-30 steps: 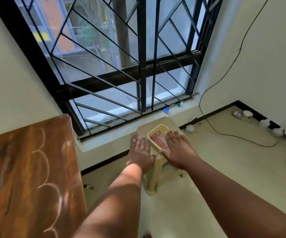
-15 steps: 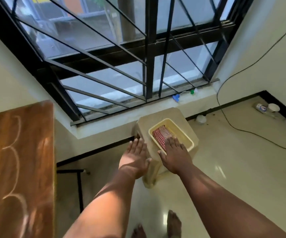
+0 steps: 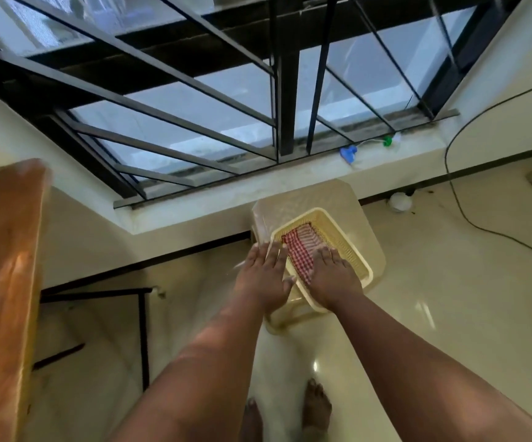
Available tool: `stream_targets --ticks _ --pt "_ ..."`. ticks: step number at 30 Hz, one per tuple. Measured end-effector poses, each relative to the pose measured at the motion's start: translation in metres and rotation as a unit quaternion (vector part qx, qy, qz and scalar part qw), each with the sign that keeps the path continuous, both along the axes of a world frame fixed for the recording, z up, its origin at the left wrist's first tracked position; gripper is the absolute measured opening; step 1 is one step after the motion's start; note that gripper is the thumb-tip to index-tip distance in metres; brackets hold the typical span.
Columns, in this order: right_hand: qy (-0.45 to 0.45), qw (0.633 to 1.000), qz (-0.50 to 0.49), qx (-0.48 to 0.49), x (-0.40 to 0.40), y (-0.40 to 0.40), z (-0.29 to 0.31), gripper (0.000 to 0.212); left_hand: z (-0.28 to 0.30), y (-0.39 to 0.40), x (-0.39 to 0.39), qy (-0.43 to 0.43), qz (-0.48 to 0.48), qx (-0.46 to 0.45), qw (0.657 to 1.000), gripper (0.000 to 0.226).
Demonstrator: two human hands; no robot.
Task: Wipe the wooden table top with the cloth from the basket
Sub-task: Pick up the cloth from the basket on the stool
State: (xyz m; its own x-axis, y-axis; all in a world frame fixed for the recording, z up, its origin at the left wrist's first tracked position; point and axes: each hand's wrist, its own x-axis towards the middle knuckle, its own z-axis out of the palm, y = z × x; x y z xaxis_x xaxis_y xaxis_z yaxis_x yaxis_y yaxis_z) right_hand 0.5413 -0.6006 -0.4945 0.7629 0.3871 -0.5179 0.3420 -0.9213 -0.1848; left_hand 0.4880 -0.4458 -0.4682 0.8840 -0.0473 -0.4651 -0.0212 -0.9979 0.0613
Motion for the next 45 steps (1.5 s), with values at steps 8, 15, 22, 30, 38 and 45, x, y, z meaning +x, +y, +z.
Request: stream_targets --ticks 8,15,22,30,38,45 --pt "0.029 0.998 0.04 -0.05 0.022 0.017 -0.035 0.064 -0.033 0.003 0.025 0.012 -0.025 0.021 0.999 0.069" --pt "0.044 0.994 0.048 -0.083 0.023 0.018 -0.047 0.065 -0.048 0.0 0.026 0.011 -0.036 0.02 0.999 0.07" --pt "0.048 0.995 0.041 -0.081 0.018 0.022 -0.058 0.06 -0.051 -0.002 0.026 -0.002 -0.036 0.016 0.999 0.07" --pt "0.026 0.997 0.034 -0.059 0.024 0.019 -0.058 0.054 -0.053 0.0 0.006 -0.008 -0.008 0.013 1.0 0.067" --pt "-0.021 0.999 0.039 0.01 0.02 0.01 -0.012 0.054 -0.009 -0.002 -0.005 -0.029 0.013 0.026 0.999 0.068" --pt "-0.059 0.995 0.079 0.013 0.013 0.022 0.053 0.048 0.061 0.008 -0.028 -0.079 0.05 0.055 0.994 0.067"
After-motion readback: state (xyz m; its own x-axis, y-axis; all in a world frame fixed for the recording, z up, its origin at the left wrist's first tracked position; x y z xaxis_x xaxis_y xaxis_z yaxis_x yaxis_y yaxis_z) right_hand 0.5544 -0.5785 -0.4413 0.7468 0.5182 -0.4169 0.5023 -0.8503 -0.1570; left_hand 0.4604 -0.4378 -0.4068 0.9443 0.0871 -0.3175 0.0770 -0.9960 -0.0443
